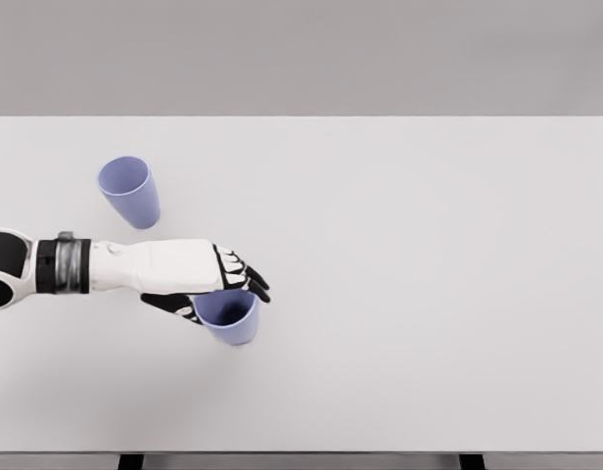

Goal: Place the right cup on the left cup with left arm

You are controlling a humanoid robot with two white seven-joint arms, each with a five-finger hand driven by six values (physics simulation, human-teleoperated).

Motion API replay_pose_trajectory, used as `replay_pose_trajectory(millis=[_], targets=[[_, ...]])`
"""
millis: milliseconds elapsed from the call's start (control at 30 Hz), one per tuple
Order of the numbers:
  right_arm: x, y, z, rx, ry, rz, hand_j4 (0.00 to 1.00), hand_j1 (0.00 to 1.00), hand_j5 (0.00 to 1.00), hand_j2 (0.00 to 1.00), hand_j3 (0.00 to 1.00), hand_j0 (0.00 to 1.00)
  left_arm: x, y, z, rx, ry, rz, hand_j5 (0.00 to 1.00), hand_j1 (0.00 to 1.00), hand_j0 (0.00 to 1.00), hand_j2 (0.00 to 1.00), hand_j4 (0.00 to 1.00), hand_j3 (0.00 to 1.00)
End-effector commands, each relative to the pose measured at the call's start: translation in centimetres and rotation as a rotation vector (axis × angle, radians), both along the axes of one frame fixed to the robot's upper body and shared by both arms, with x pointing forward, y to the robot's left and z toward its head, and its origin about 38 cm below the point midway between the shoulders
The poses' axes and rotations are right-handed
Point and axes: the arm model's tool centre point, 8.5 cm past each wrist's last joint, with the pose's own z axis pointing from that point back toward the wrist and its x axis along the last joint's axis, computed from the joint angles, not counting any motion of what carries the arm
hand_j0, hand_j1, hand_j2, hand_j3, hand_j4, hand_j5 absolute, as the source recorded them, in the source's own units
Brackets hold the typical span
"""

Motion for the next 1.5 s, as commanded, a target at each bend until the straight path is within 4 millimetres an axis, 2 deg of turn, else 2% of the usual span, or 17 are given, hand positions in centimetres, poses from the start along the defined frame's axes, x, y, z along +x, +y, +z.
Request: replay_pose_trajectory(millis=[0, 233, 467, 667, 933, 1000, 1167, 1467], targets=[[0.0, 0.0, 0.0, 0.0, 0.0, 0.0, 1.0, 1.0, 1.0, 1.0, 1.0, 1.0, 0.4, 0.8, 1.2, -0.01, -0.024, 0.022, 0.52, 0.52, 0.52, 0.52, 0.52, 0.52], [0.0, 0.0, 0.0, 0.002, 0.0, 0.0, 1.0, 1.0, 1.0, 1.0, 1.0, 1.0, 1.2, 5.5, 4.5, -0.063, -0.018, 0.159, 0.51, 0.51, 0.51, 0.51, 0.51, 0.51], [0.0, 0.0, 0.0, 0.0, 0.0, 0.0, 1.0, 1.0, 1.0, 1.0, 1.0, 1.0, 2.4, 10.0, 5.8, -0.092, 0.014, 0.306, 0.51, 0.51, 0.51, 0.51, 0.51, 0.51], [0.0, 0.0, 0.0, 0.002, 0.0, 0.0, 1.0, 1.0, 1.0, 1.0, 1.0, 1.0, 4.5, 13.3, 7.3, -0.097, -0.031, 0.418, 0.51, 0.51, 0.51, 0.51, 0.51, 0.51], [0.0, 0.0, 0.0, 0.002, 0.0, 0.0, 1.0, 1.0, 1.0, 1.0, 1.0, 1.0, 6.9, 15.4, 10.4, -0.109, -0.116, 0.492, 0.51, 0.51, 0.51, 0.51, 0.51, 0.51], [0.0, 0.0, 0.0, 0.0, 0.0, 0.0, 1.0, 1.0, 1.0, 1.0, 1.0, 1.0, 7.1, 15.2, 10.7, -0.116, -0.122, 0.489, 0.51, 0.51, 0.51, 0.51, 0.51, 0.51], [0.0, 0.0, 0.0, 0.0, 0.0, 0.0, 1.0, 1.0, 1.0, 1.0, 1.0, 1.0, 8.4, 14.7, 10.7, -0.132, -0.126, 0.497, 0.51, 0.51, 0.51, 0.51, 0.51, 0.51], [0.0, 0.0, 0.0, 0.0, -0.001, 0.0, 1.0, 1.0, 1.0, 1.0, 1.0, 1.0, 10.9, 15.9, 9.8, -0.134, -0.118, 0.574, 0.51, 0.51, 0.51, 0.51, 0.51, 0.51]])
